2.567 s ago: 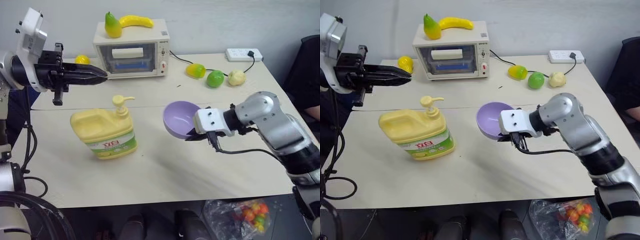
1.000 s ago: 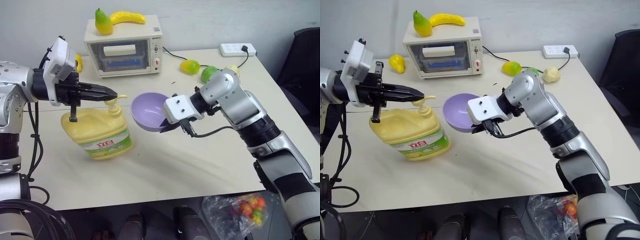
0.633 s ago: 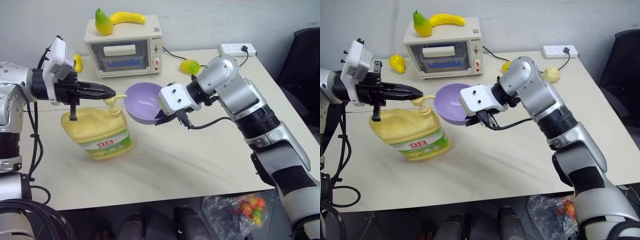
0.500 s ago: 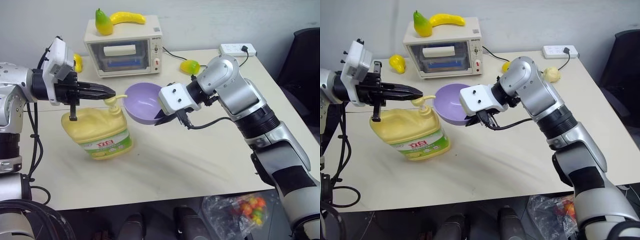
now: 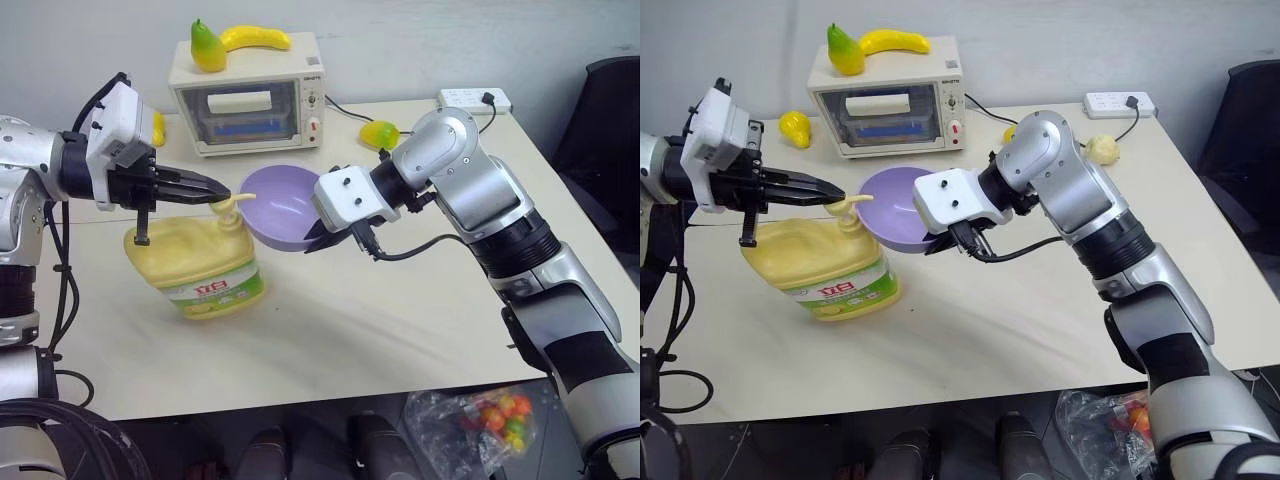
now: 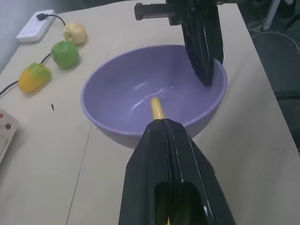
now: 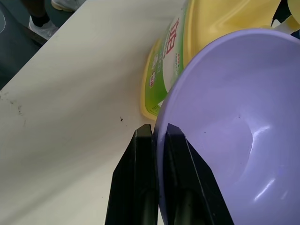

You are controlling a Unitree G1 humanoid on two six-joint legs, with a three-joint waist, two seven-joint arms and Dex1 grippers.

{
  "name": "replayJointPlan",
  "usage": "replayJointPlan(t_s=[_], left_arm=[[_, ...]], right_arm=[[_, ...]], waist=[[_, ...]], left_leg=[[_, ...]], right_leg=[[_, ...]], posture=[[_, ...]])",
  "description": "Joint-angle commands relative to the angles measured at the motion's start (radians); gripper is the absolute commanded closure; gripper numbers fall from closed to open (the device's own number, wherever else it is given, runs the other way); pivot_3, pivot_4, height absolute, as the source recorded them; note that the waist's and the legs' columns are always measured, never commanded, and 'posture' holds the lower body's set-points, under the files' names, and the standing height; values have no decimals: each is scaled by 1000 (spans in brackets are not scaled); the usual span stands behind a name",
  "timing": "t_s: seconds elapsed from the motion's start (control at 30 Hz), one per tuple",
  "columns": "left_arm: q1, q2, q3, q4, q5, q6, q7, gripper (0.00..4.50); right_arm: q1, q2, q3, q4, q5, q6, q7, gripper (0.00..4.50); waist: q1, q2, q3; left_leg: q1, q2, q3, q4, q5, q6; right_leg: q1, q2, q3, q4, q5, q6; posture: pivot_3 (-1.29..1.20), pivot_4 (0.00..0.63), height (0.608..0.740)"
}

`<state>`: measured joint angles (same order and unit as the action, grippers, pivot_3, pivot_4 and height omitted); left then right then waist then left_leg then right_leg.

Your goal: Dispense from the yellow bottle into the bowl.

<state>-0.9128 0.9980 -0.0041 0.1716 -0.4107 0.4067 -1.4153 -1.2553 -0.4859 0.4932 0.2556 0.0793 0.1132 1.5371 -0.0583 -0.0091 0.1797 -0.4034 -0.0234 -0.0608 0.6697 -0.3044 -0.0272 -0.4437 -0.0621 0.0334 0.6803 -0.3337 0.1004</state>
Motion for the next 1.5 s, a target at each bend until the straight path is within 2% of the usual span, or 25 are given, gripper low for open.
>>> replayJointPlan(t_s=[0.03, 0.27, 0.4, 1.0, 1.2, 1.33, 1.5], left_arm=[[31, 22, -98, 33, 94, -13, -59, 4491], [33, -7, -139, 84, 164, -93, -66, 4491], [34, -17, -139, 102, 180, -93, -47, 4491], [142, -10, -114, 30, 167, -38, -27, 4491], [83, -26, -85, 50, 147, -24, -3, 4491], [-7, -56, -40, 75, 115, 13, 33, 4491], [-86, -73, 16, 64, 42, 119, 40, 4491]], right_arm=[[-31, 3, -18, -36, 16, -7, 57, 4500], [-41, 3, -11, -54, 17, -5, 68, 4500], [-43, 4, -13, -58, 18, 0, 64, 4500], [-54, 18, -20, -52, 19, -11, 58, 4500], [-44, 13, -20, -56, 15, -16, 54, 4500], [-34, 4, -23, -63, 15, -17, 52, 4500], [-13, -7, -19, -67, 9, -26, 47, 4500]], waist=[[0, 0, 0], [0, 4, -4], [2, 4, -4], [2, 9, -8], [3, 9, -9], [4, 8, -8], [4, 7, -7]], left_leg=[[0, 0, 0, 0, 0, 0], [3, 0, 1, 0, 0, 0], [18, 1, 1, -5, -1, 2], [19, 1, 1, -4, -2, 4], [19, 1, 1, -4, -3, 5], [19, 1, 1, -4, -3, 5], [16, 1, 1, -4, -2, 3]], right_leg=[[0, 0, 0, 0, 0, 0], [2, 0, 1, 0, 0, 0], [17, 1, 1, -4, 0, -1], [18, 0, 1, -3, 0, -1], [18, 0, 1, -3, 0, -1], [18, 1, 1, -3, 0, -1], [16, 0, 1, -3, 0, -1]], posture=[[0, 150, 740], [0, 150, 740], [0, 150, 740], [0, 150, 740], [0, 150, 740], [0, 150, 740], [0, 150, 740]])
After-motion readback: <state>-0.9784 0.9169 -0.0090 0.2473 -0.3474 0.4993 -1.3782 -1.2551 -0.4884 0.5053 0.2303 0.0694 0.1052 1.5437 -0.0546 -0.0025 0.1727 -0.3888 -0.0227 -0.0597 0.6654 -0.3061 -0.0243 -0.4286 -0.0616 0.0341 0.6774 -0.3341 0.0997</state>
